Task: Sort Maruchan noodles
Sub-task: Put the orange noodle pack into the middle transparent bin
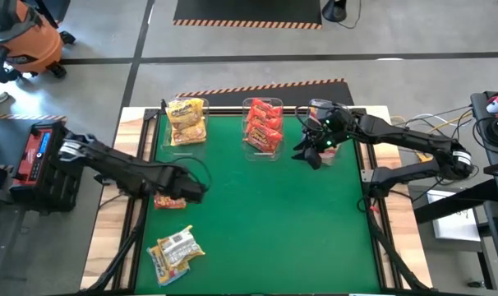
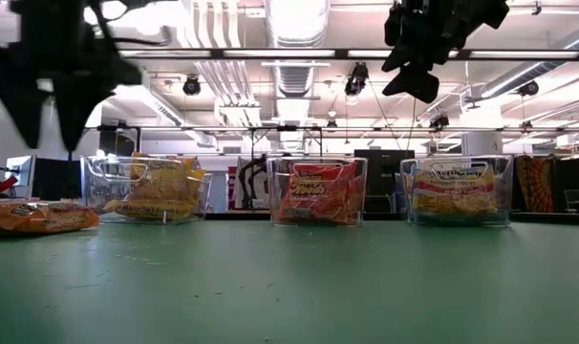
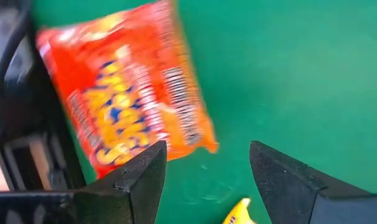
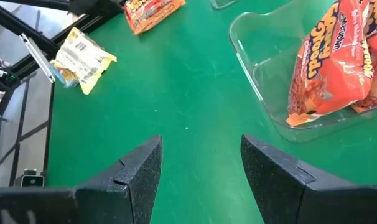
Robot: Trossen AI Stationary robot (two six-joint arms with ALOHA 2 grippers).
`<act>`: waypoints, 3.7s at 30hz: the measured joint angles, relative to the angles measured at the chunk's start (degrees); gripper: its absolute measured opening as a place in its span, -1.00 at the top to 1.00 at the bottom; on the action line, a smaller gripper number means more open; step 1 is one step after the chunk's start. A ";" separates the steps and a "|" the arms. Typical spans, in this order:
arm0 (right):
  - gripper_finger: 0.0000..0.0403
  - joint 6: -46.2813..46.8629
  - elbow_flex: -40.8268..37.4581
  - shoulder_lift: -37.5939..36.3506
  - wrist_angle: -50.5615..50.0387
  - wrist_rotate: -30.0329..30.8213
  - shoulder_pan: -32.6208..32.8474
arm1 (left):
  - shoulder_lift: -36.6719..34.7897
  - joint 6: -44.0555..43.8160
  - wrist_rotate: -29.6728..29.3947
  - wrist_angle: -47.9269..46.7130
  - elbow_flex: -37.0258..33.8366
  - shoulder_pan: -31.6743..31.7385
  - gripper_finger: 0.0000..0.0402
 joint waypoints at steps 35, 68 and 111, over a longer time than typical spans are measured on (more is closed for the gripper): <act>-0.02 -2.26 -0.02 7.18 0.17 -0.03 1.11 | -6.26 -1.60 -0.53 17.12 -18.58 -1.65 -0.06; -0.02 -2.16 -0.02 7.18 0.17 -0.02 1.11 | 12.64 8.39 -5.75 25.52 -5.21 -2.03 -0.06; -0.02 -1.53 -0.02 7.18 -0.15 -0.02 1.11 | 23.41 -6.02 -7.56 27.91 7.08 -1.43 -0.02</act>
